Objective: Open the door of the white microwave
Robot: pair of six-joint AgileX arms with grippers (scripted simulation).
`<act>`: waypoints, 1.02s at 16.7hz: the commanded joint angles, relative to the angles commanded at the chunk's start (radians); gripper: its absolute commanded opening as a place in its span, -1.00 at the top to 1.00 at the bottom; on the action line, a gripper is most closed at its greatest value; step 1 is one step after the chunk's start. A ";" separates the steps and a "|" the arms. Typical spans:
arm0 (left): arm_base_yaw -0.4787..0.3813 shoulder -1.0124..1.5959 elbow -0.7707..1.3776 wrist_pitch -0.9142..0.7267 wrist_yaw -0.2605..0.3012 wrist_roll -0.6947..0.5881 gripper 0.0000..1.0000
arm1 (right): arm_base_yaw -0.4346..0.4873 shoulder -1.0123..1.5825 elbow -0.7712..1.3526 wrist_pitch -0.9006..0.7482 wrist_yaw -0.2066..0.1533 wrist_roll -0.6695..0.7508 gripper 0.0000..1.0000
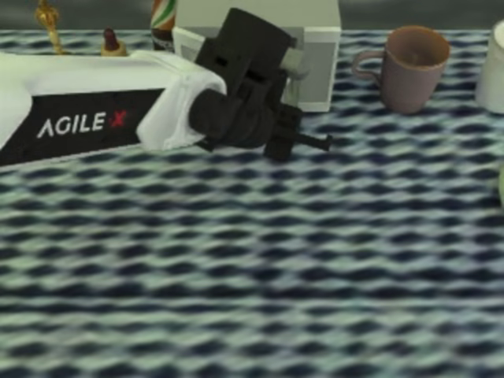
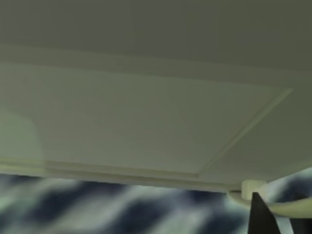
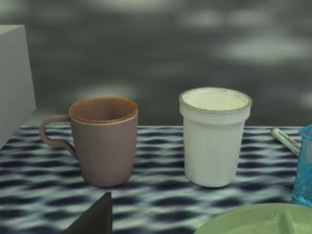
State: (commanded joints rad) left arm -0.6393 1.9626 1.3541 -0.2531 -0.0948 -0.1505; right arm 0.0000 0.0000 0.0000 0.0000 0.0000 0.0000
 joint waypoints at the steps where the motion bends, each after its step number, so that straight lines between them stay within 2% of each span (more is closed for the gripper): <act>1: -0.009 0.002 0.003 -0.001 0.009 -0.006 1.00 | 0.000 0.000 0.000 0.000 0.000 0.000 -1.00; 7: 0.013 -0.024 -0.034 0.013 0.035 0.040 1.00 | 0.000 0.000 0.000 0.000 0.000 0.000 -1.00; 17: 0.013 -0.024 -0.035 0.014 0.036 0.042 1.00 | 0.000 0.000 0.000 0.000 0.000 0.000 -1.00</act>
State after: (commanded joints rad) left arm -0.6262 1.9383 1.3192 -0.2394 -0.0592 -0.1087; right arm 0.0000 0.0000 0.0000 0.0000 0.0000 0.0000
